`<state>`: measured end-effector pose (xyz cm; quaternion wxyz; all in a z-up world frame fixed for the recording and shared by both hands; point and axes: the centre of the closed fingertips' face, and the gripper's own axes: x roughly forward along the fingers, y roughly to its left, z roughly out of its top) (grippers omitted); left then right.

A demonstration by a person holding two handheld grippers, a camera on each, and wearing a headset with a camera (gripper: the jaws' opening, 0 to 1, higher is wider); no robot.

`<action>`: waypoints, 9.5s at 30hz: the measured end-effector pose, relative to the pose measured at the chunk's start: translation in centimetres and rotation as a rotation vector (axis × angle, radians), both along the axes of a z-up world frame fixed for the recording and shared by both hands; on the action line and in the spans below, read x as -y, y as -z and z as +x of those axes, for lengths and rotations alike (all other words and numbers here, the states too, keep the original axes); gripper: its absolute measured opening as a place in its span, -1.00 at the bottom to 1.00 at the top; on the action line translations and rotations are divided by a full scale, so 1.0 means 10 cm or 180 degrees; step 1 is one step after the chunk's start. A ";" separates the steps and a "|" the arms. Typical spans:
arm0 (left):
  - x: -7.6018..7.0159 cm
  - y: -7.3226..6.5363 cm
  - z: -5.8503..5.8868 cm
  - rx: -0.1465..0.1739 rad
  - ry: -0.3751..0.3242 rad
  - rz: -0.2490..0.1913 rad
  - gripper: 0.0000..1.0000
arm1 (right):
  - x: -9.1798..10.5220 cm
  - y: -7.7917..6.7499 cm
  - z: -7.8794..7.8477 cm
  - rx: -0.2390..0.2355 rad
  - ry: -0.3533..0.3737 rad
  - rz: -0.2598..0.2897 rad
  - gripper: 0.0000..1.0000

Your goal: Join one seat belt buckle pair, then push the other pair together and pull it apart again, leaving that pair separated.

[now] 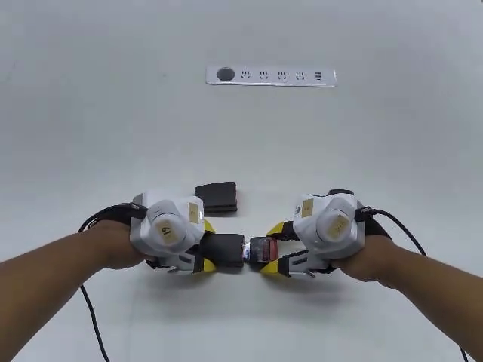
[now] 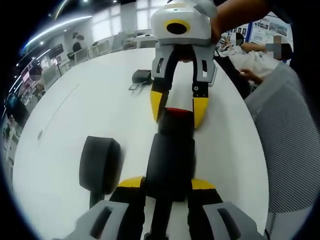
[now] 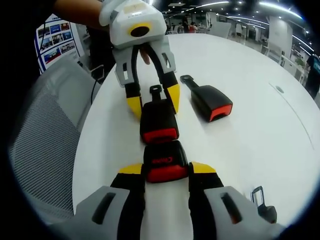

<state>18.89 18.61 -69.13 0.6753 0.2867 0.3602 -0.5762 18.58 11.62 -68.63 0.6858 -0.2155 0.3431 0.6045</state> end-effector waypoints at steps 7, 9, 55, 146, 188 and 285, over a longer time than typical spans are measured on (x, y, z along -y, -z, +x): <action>-0.03 0.00 0.01 0.0028 0.0065 -0.0086 -0.34 | 0.03 -0.01 -0.01 0.0022 0.0014 0.0066 -0.36; -0.03 -0.01 0.01 0.0033 0.0080 -0.0115 -0.35 | 0.03 0.00 -0.01 0.0053 0.0011 0.0108 -0.36; -0.03 -0.01 0.05 0.0079 0.0333 -0.0570 -0.38 | 0.03 -0.07 0.01 0.0305 0.0123 0.0603 -0.39; -0.23 -0.71 0.90 0.0325 -0.0445 -0.0505 0.67 | 1.06 -0.45 0.82 0.0401 0.1008 0.0296 0.55; -0.14 -0.08 0.94 0.0082 -0.0017 -0.0218 -0.26 | 1.41 0.04 0.92 0.0150 0.0354 -0.0146 -0.21; -0.19 0.02 0.95 -0.0042 0.0259 0.0088 -0.35 | -0.02 0.04 1.00 0.0157 -0.0165 0.0155 -0.34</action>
